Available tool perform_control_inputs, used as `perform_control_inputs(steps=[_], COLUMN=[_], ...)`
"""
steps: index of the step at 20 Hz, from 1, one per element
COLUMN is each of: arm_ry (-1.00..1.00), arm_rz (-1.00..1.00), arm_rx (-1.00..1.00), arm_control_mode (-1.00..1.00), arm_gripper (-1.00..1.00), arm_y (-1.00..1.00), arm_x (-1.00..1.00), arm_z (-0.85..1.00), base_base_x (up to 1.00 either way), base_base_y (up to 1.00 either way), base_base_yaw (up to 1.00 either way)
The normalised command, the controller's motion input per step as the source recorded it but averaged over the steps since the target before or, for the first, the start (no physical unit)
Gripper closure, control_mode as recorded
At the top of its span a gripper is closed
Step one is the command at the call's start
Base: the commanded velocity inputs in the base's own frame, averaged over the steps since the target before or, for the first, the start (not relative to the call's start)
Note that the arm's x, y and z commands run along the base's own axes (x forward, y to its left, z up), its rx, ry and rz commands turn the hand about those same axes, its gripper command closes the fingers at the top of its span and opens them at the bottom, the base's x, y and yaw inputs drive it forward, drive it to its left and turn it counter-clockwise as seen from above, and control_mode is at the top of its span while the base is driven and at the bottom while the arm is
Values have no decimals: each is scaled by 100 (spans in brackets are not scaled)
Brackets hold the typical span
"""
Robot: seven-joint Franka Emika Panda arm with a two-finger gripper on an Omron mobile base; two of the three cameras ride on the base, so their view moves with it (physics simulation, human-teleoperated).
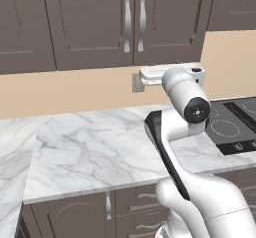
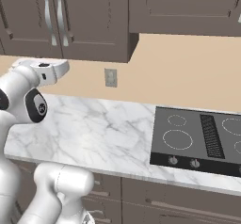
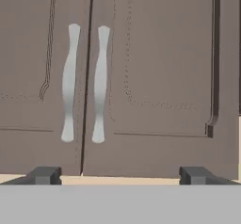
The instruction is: Get the candle and the liquor from the cabinet and move them to the dining counter.
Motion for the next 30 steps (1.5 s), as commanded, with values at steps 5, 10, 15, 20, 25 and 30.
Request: perform_control_inputs(steps=[5,10,15,20,25,30], arm_ry=[-17,-5,0,0,0,0], arm_rz=[0,0,0,0,0,0], arm_rx=[0,0,0,0,0,0], arm_control_mode=[-100,-100,-100,-100,-100,-100], arm_gripper=[-100,-100,-100,-100,-100,-100], arm_y=[23,3,-1,0,0,0], arm_x=[3,7,9,21,22,29], arm_z=[55,49,29,11,0,0], base_base_x=[0,0,0,0,0,0], base_base_y=[0,0,0,0,0,0], base_base_yaw=[0,0,0,0,0,0])
